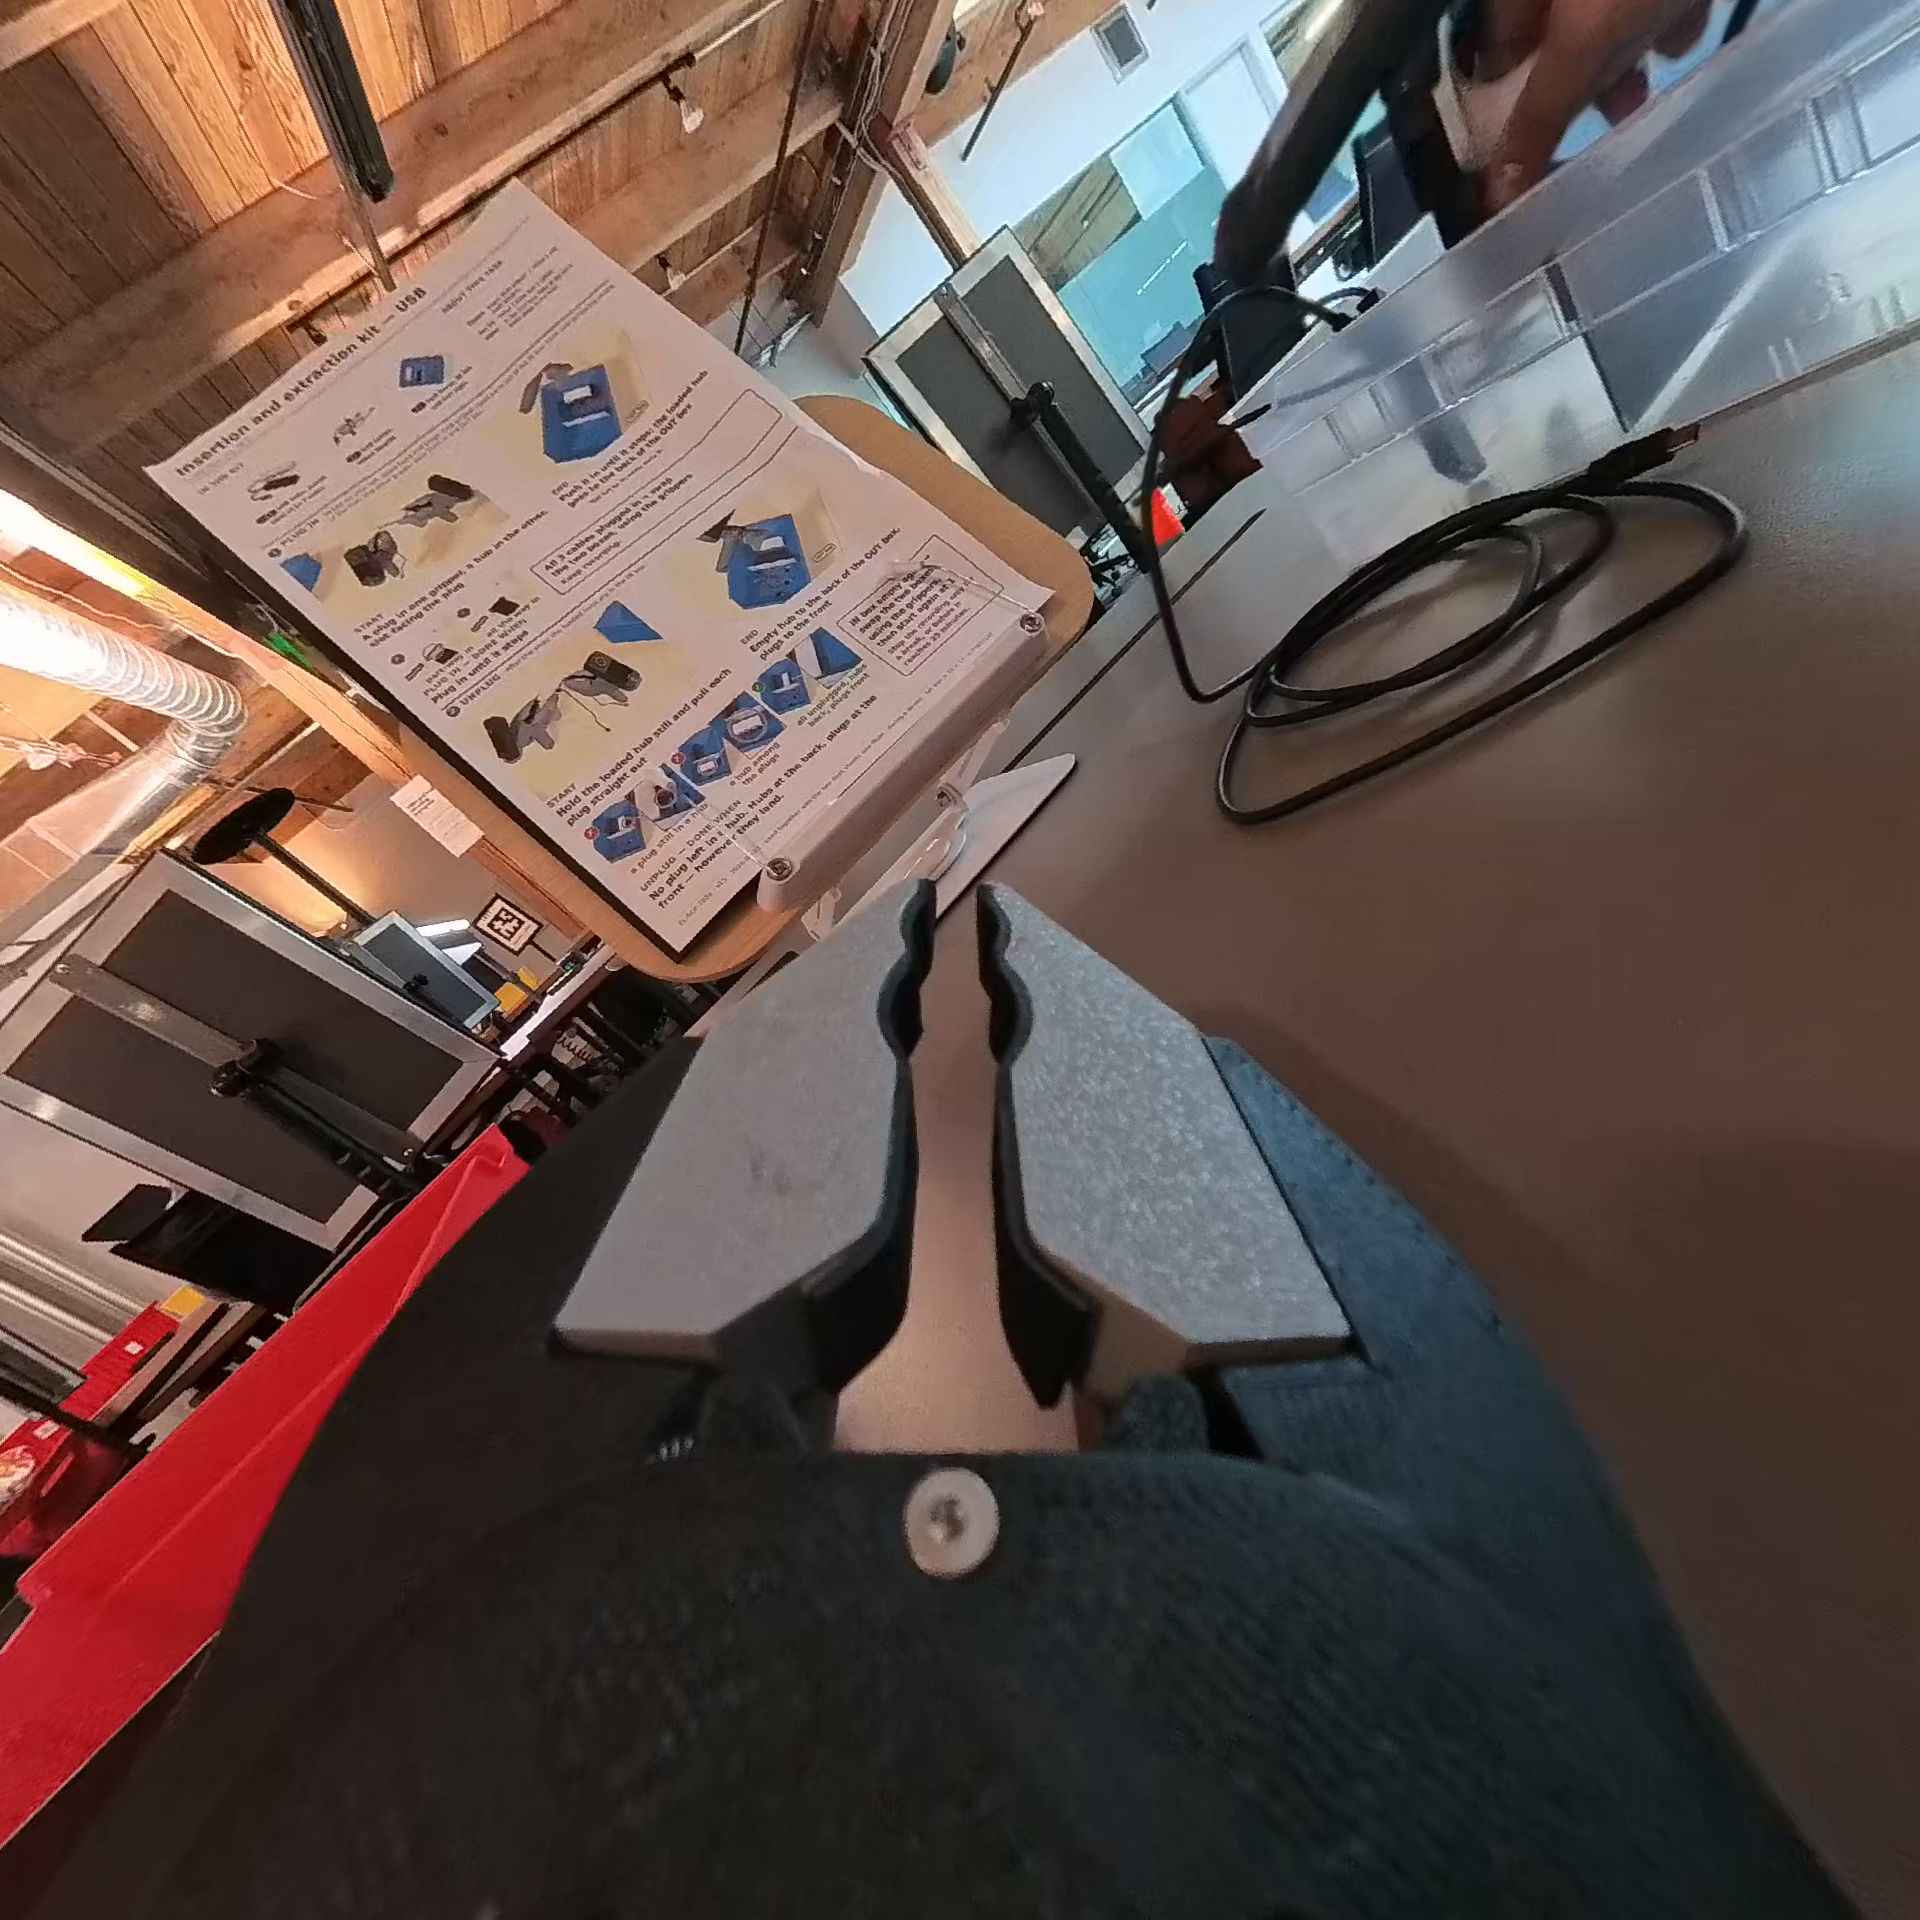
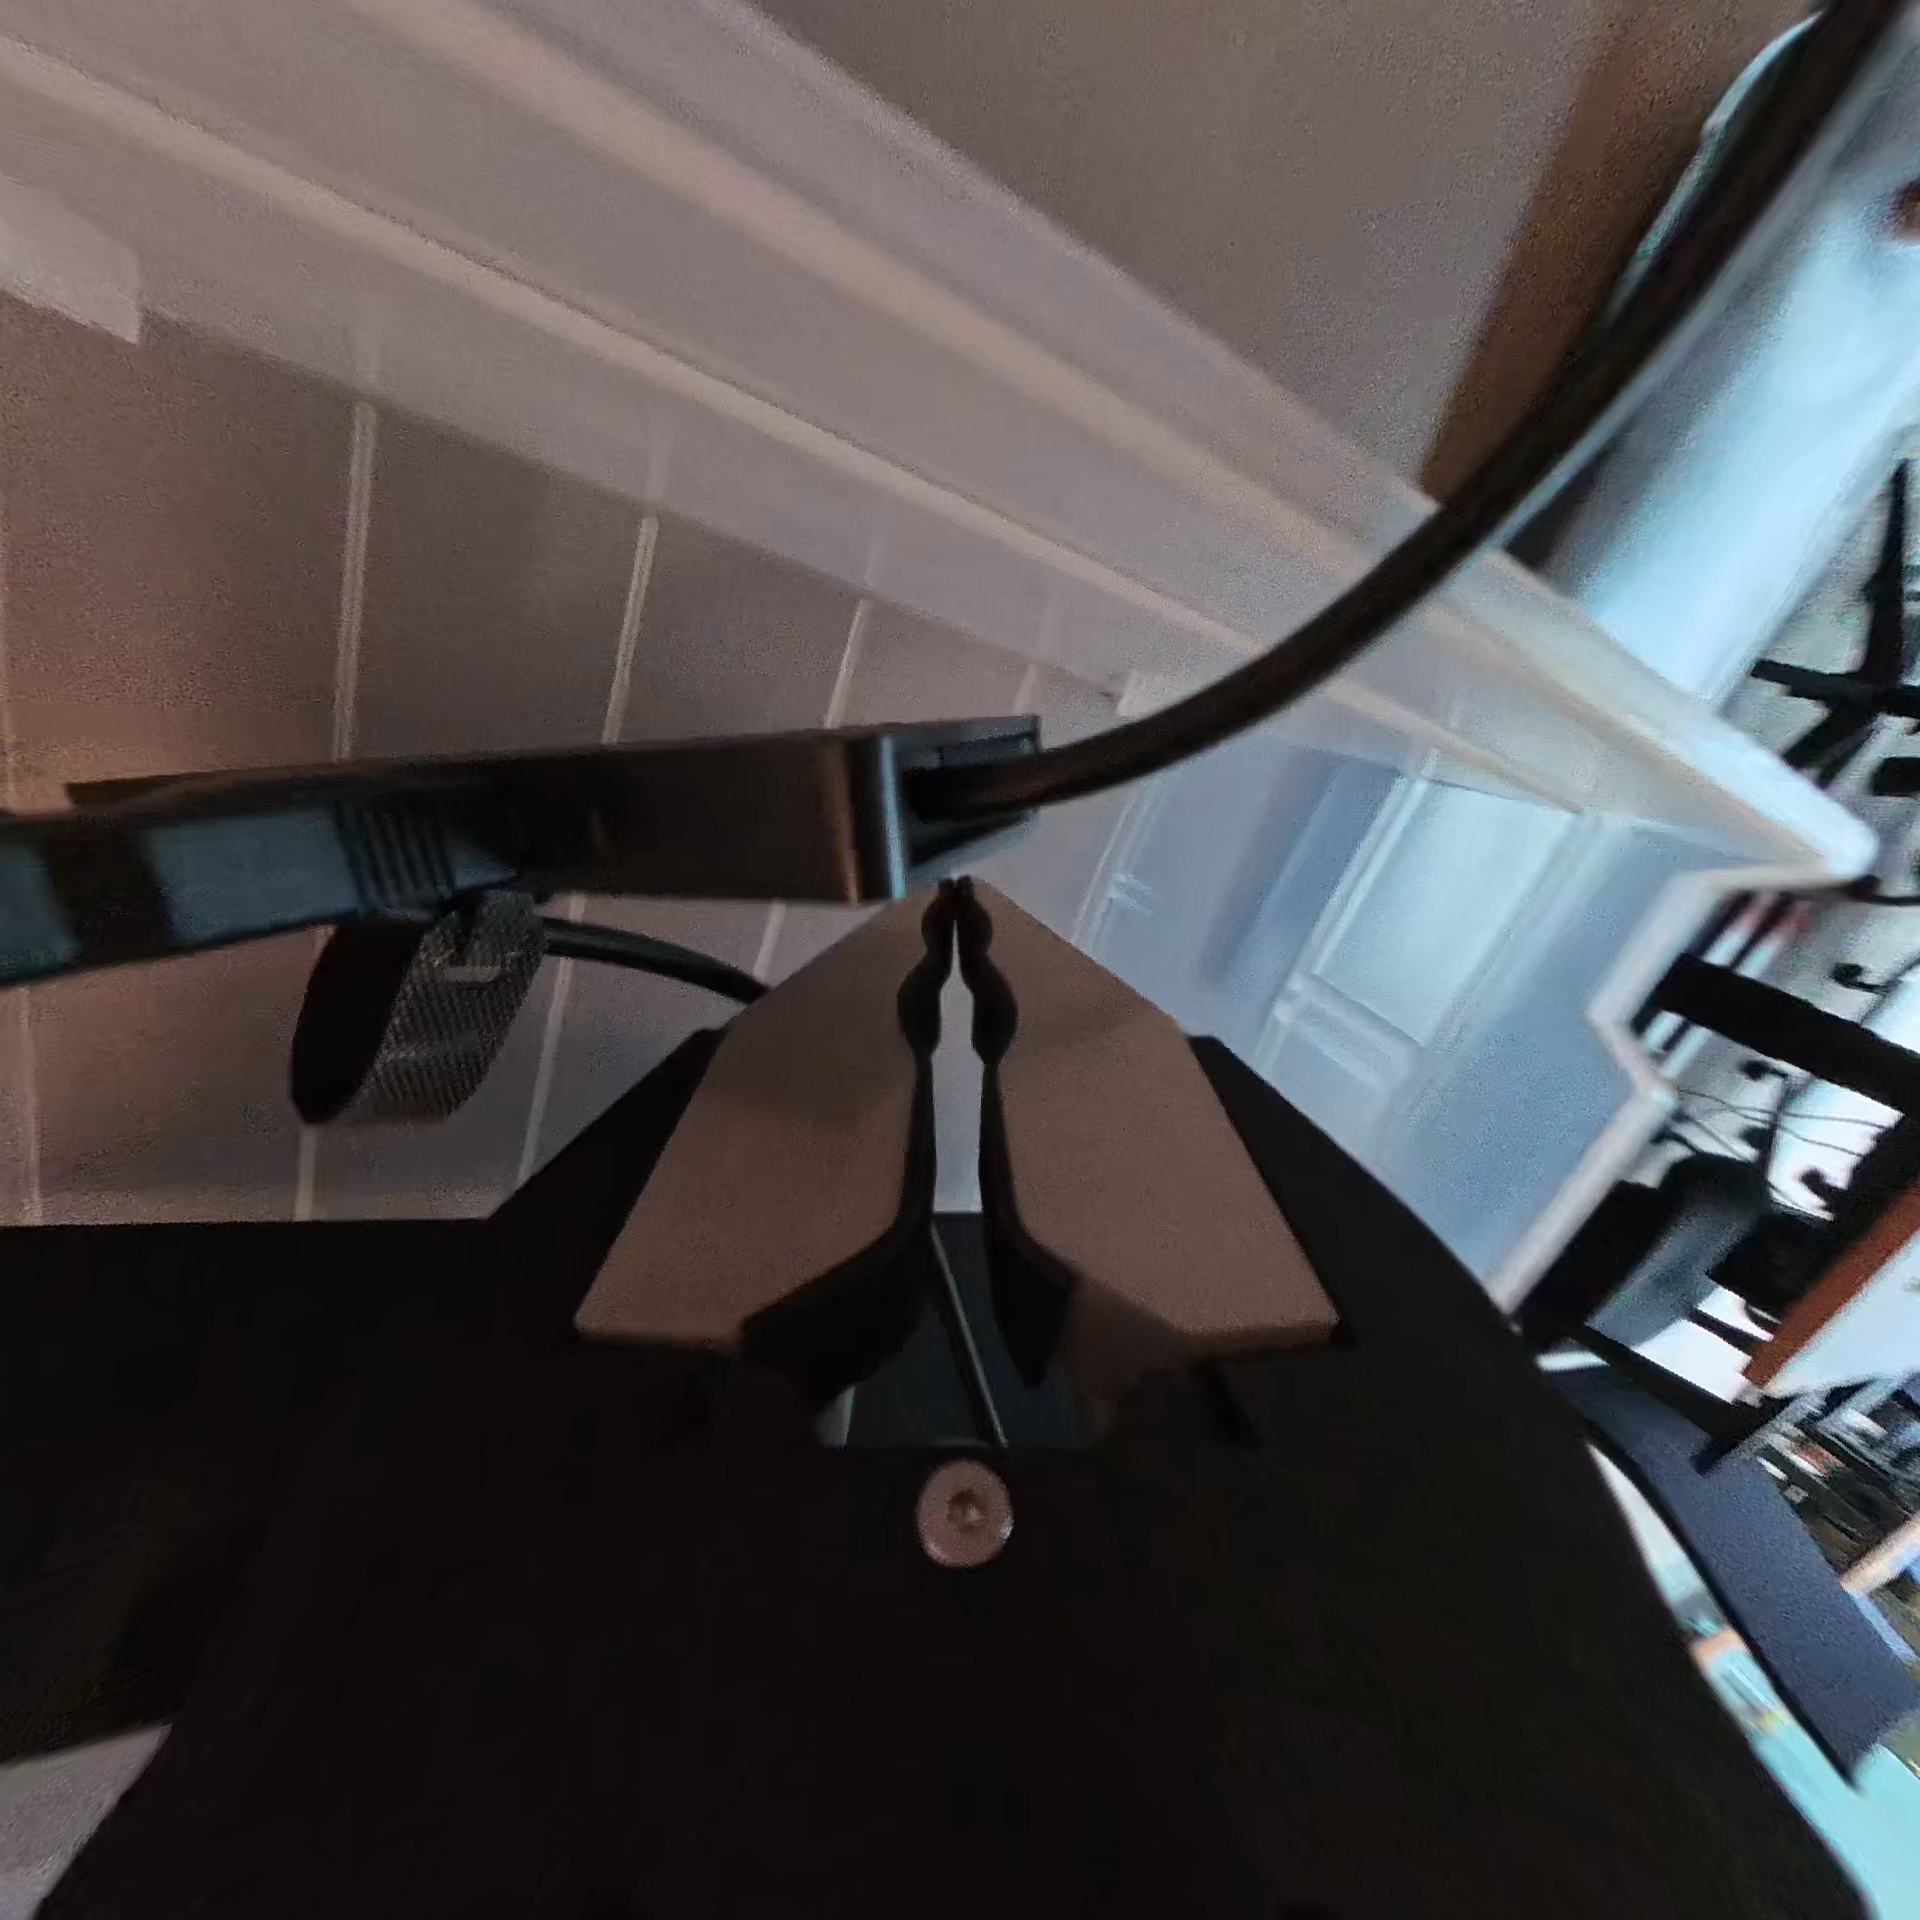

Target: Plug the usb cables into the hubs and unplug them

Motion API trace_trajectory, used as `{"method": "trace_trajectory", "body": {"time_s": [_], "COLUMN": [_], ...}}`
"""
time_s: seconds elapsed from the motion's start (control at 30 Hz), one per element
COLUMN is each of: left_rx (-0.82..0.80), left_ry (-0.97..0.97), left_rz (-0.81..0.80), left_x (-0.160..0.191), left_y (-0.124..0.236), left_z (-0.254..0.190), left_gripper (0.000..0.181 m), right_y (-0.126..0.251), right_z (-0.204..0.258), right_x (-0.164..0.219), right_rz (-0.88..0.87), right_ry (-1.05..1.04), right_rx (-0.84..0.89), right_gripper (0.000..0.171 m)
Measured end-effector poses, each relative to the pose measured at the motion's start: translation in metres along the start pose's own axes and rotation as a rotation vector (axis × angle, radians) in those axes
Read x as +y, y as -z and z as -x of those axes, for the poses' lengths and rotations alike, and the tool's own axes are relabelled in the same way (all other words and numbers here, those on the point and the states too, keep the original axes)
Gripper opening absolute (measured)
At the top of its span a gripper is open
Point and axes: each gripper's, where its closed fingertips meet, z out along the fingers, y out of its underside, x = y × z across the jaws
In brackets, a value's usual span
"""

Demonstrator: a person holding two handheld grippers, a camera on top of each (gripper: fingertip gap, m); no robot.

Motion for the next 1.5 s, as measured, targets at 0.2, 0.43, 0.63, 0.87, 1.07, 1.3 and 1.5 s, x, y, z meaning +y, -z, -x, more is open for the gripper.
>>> {"method": "trace_trajectory", "body": {"time_s": [0.2, 0.43, 0.63, 0.87, 1.07, 1.3, 1.5], "left_rx": [0.008, 0.004, -0.005, -0.008, 0.002, 0.009, 0.005], "left_ry": [-0.007, -0.01, -0.012, -0.018, -0.024, -0.043, -0.046], "left_rz": [0.0, 0.006, 0.013, 0.009, 0.009, 0.014, 0.013], "left_x": [0.0, 0.0, 0.001, 0.001, 0.001, 0.001, 0.001], "left_y": [0.0, -0.001, -0.001, 0.001, 0.001, -0.001, 0.0], "left_z": [-0.002, -0.002, -0.001, -0.001, -0.003, -0.006, -0.006], "left_gripper": [0.006, 0.006, 0.006, 0.006, 0.006, 0.006, 0.006], "right_y": [0.069, 0.181, 0.165, 0.109, 0.09, 0.098, 0.107], "right_z": [-0.045, 0.101, 0.246, 0.277, 0.278, 0.279, 0.25], "right_x": [-0.002, -0.02, 0.002, -0.017, -0.019, -0.027, -0.022], "right_rz": [-0.121, -0.522, -0.379, -0.263, -0.229, -0.317, -0.313], "right_ry": [-0.044, 0.15, 0.416, 0.336, 0.314, 0.389, 0.452], "right_rx": [0.203, -0.346, -0.497, -0.449, -0.443, -0.433, -0.262], "right_gripper": [0.011, 0.06, 0.071, 0.087, 0.112, 0.007, 0.006]}}
